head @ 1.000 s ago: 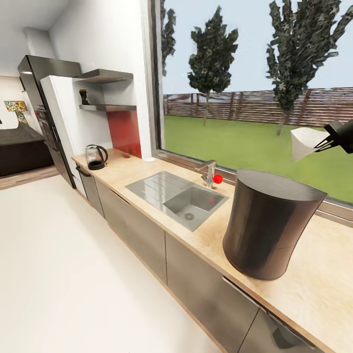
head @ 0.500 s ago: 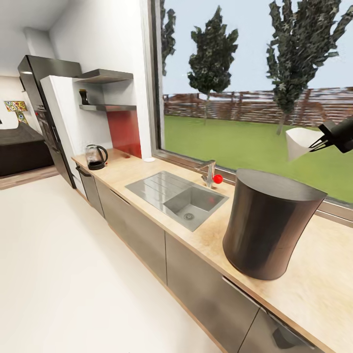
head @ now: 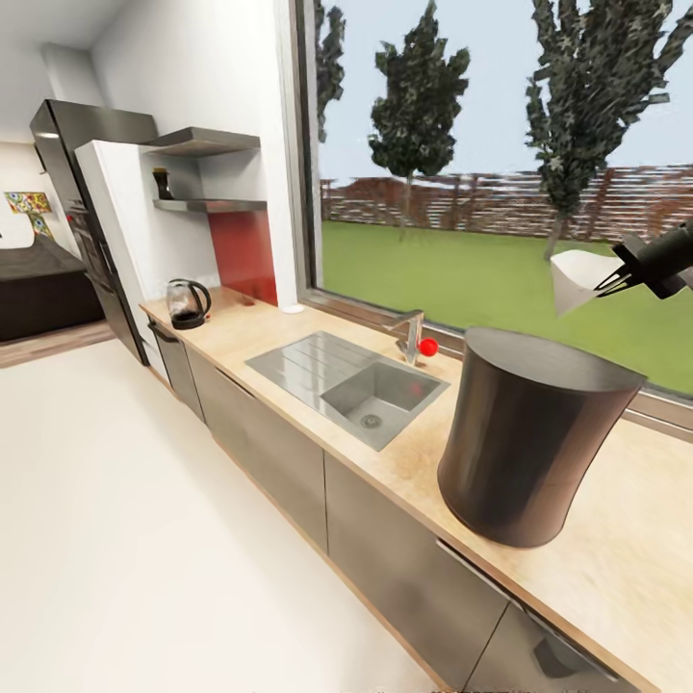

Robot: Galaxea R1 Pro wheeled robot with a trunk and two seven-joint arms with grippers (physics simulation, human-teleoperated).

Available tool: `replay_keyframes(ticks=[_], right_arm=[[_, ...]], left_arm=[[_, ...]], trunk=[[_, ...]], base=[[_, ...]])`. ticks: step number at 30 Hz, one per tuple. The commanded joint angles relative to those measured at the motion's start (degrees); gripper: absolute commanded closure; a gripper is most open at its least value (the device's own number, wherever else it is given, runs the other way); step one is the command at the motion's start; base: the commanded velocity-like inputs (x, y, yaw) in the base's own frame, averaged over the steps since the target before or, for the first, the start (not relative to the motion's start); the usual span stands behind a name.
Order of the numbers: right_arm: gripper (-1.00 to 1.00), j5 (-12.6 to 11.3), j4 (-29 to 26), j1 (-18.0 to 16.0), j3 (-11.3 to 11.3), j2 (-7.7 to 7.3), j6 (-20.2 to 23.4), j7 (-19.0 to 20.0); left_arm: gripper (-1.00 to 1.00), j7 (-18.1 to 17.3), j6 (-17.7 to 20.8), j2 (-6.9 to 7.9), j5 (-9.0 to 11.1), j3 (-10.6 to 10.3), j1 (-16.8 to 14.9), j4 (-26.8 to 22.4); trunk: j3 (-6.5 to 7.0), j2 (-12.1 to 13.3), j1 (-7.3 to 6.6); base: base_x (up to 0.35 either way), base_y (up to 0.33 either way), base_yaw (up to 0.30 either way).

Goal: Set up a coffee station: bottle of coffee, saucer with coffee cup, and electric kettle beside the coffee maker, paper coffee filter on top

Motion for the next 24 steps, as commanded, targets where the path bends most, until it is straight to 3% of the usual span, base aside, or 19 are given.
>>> replay_keyframes(ticks=[1,12,24], right_arm=[[1.0,-0.69,0.01,-0.07,0.11,-0.05,0.16,-0.6],[1.0,-0.65,0.04,-0.03,0.12,-0.02,0.16,-0.69],[1.0,-0.64,1.63,0.02,0.13,0.32,0.16,-2.98]], left_arm=[[-1.0,-0.37,-0.08,-0.01,0.57,-0.03,0.01,-0.07],[-1.0,-0.41,-0.08,-0.02,0.57,-0.02,0.01,-0.07],[-1.0,-0.42,-0.19,-0.11,0.48,0.18,0.01,-0.07]], trunk=[[-0.21,-0.12,0.03],[-1.19,-0.12,0.03],[-1.28,-0.12,0.03]], base=[[0.0,0.0,0.0],[0.0,0.0,0.0],[-0.052,-0.051,0.0]])
